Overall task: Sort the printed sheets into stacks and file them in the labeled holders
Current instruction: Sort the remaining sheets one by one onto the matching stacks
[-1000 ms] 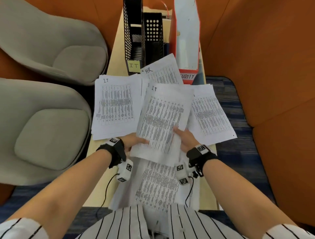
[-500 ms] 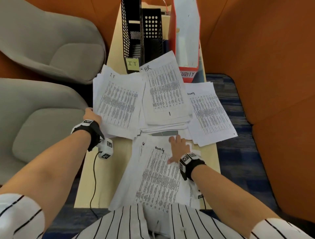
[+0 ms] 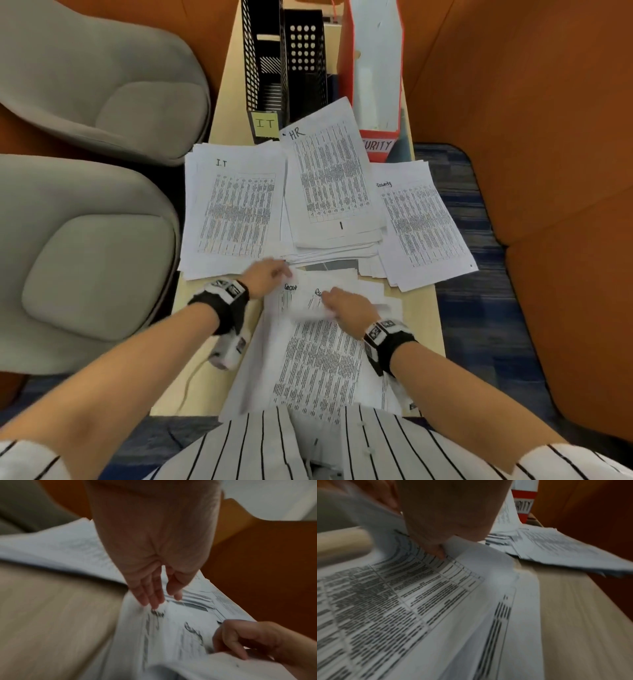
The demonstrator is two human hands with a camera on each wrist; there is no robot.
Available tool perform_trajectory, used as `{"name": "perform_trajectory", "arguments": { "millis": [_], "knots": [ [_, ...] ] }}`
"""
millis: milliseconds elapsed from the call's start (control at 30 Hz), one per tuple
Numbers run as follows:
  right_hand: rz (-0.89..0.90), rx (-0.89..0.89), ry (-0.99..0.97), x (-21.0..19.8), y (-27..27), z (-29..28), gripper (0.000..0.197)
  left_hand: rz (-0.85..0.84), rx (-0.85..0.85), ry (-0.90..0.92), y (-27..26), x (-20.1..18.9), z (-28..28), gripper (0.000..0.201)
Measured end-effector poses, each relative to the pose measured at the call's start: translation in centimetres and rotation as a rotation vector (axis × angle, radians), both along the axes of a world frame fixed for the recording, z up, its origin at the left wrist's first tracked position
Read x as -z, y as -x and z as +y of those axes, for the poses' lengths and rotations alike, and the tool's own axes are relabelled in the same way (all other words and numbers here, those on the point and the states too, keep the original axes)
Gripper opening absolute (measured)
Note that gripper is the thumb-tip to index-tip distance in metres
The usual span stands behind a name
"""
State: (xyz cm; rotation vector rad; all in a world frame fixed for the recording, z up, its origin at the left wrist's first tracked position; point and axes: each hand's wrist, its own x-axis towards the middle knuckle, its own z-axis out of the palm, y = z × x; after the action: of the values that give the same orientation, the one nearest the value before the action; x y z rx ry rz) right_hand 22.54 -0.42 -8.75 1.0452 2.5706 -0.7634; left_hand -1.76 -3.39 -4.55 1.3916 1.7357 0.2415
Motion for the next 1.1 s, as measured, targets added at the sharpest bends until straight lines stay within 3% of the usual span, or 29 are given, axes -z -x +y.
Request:
{"name": "perform_trajectory", "arguments": {
  "millis": [33,100,200,267,333,433,500,567,600,667,700,800,867,933,1033,1100],
  "knots": [
    [0.042,0.039,0.042,0.3,-0.8,-0.5,0.027,-0.066,0.034,0.099,-1.1,1.0,-1.0,0.031],
    [0.137,0.204,0.159,0.8,-2.3,-1.0,0.035,-0.147,0.044,0.23,-2.6,2.5,-2.5,0.029],
    [0.152,0.288,0.299,0.6,-3.7,-0.5,0.033,-0.152,-0.074,0.219,-4.1,3.8,-3.6,0.044],
    [0.153,0.293,0.241,0.6,-4.3,0.0,0.024,-0.121,-0.211,0.197,-5.0,3.7,-3.6,0.049],
    [0.145,0.368,0.128,1.0,-4.9,0.5,0.024,-0.08,-0.24,0.261,-5.9,3.6,-3.6,0.037],
    [0.096,0.393,0.119,1.1,-4.9,1.1,0.031,-0.054,-0.174,0.345,-6.9,3.5,-3.7,0.009],
    [0.033,0.379,0.132,0.4,-4.4,1.5,0.035,-0.248,-0.252,0.329,-7.5,3.2,-3.7,0.029],
    [0.003,0.378,0.119,-0.6,-3.7,1.9,0.035,-0.481,-0.413,0.266,-7.8,2.6,-4.5,0.027],
    [0.025,0.389,0.11,-0.9,-3.5,2.2,0.035,-0.553,-0.458,0.245,-7.7,2.6,-4.7,0.041],
    [0.159,0.494,0.096,-1.4,-3.0,2.9,0.038,-0.548,-0.382,0.281,-7.3,2.9,-5.3,0.081],
    [0.274,0.587,0.093,-1.9,-2.8,3.3,0.04,-0.518,-0.294,0.304,-7.3,2.8,-5.3,0.083],
    [0.427,0.73,0.12,-3.0,-2.4,5.0,0.045,-0.414,-0.085,0.316,-7.0,2.5,-5.3,0.047],
    [0.442,0.754,0.11,-3.4,-2.6,5.6,0.037,-0.28,-0.18,0.178,-6.6,2.4,-4.9,0.024],
    [0.507,0.886,0.141,-4.0,-3.3,5.9,0.019,-0.318,-0.371,0.064,-5.9,2.3,-4.2,0.022],
    [0.46,1.055,0.219,-4.1,-5.2,5.8,0.076,-0.393,-0.554,-0.026,-4.3,1.8,-3.2,0.029],
    [0.497,1.133,0.426,-4.2,-6.0,5.4,0.103,-0.413,-0.655,-0.025,-3.2,2.0,-2.5,0.045]
  ]
}}
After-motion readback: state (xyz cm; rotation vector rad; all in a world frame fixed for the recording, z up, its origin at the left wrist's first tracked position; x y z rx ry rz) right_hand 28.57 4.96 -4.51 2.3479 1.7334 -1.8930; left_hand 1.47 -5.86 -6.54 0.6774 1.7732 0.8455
